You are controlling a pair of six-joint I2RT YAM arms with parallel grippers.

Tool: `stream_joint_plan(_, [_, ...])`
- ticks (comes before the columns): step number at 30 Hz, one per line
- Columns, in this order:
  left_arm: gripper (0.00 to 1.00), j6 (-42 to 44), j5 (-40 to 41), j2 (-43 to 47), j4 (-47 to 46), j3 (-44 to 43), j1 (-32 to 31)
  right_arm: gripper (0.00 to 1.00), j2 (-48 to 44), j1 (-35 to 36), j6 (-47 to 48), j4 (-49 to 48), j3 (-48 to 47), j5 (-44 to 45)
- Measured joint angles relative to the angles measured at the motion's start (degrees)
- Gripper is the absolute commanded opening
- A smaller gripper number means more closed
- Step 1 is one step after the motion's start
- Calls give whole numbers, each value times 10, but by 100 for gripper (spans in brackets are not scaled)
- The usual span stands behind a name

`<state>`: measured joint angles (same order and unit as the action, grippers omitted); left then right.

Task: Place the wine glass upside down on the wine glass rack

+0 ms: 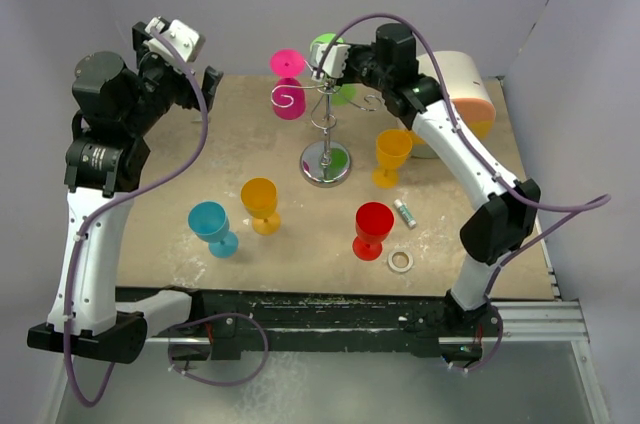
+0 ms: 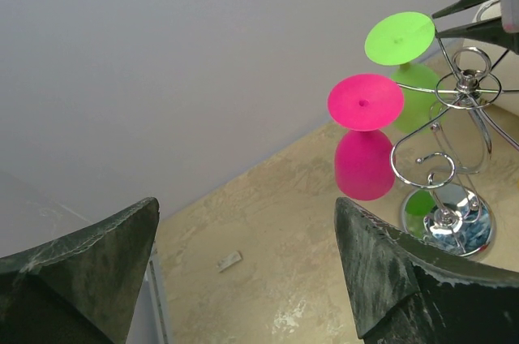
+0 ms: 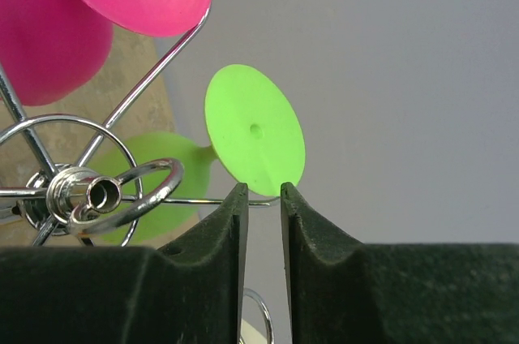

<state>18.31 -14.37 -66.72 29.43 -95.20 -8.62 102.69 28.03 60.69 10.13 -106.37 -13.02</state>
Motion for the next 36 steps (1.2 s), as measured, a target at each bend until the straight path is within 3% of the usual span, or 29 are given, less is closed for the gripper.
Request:
stream_joint_plan(6, [94,3,11,1,0,9,0,47,-27,0,-5,4,10,2])
stream_joint_plan(14, [99,9,25,6,19,42,0,60,-80,-3,-24,0,36,50])
stream_joint_plan(18, [99,35,18,7,81,71,0,80,-111,-12,-59,-1,56,91])
stream_joint_plan(20, [99,50,10,7,115,82,0,85,-129,-19,-82,7,63,105])
stream_joint_plan(32, [100,184,-43,9,394,138,0,89,-280,-41,-215,134,120,134])
stream_joint_plan(36, [94,209,-37,9,443,173,0,88,-309,-74,-234,177,120,108])
